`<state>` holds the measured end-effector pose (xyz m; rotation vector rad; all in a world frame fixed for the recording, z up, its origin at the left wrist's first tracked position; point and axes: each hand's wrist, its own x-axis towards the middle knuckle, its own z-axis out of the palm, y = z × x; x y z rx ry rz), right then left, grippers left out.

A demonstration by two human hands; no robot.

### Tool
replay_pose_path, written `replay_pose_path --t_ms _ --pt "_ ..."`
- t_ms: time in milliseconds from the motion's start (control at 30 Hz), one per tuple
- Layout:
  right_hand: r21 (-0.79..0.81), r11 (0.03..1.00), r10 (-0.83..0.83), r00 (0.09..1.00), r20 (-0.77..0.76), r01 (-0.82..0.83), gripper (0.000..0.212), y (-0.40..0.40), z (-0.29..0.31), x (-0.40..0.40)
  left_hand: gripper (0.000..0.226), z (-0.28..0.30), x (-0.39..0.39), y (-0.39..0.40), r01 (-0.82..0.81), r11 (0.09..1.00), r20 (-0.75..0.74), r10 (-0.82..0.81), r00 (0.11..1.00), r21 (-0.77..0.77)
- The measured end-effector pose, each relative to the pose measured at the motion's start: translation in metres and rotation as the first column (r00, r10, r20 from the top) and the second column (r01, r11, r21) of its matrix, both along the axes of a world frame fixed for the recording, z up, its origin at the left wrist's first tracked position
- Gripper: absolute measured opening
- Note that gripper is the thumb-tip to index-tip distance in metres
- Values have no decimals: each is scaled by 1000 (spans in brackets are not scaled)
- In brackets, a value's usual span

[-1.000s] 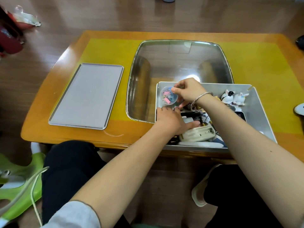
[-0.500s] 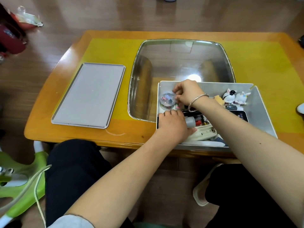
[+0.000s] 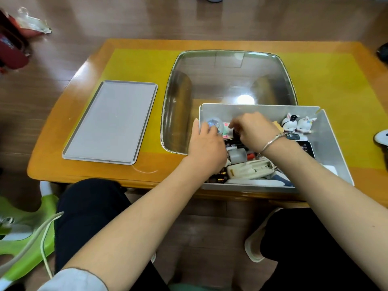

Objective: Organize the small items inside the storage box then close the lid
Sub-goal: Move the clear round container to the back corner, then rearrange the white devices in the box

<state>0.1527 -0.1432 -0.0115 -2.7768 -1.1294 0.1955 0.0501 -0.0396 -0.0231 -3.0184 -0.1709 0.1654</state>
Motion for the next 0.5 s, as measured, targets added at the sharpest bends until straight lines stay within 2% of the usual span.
replay_pose_path --t_ms 100,233,367,433,500 --pt "-99 994 37 999 4 -36 43 -7 -7 -17 49 -5 1 8 -22 1000 -65 22 998 -3" --pt "-167 983 80 997 17 -76 39 -9 -15 -24 55 -10 2 7 -12 1000 -105 10 994 -12" --pt "-204 975 85 996 -23 -88 40 -11 -19 -23 55 -14 2 10 27 999 -77 -28 997 -17" --pt "-139 987 69 995 -65 -78 41 -14 -18 -22 55 -16 1 11 33 999 -62 -34 998 -15" --pt "42 999 2 999 -40 0 35 -20 -16 -19 57 -18 1 10 36 999 -64 -37 997 -9"
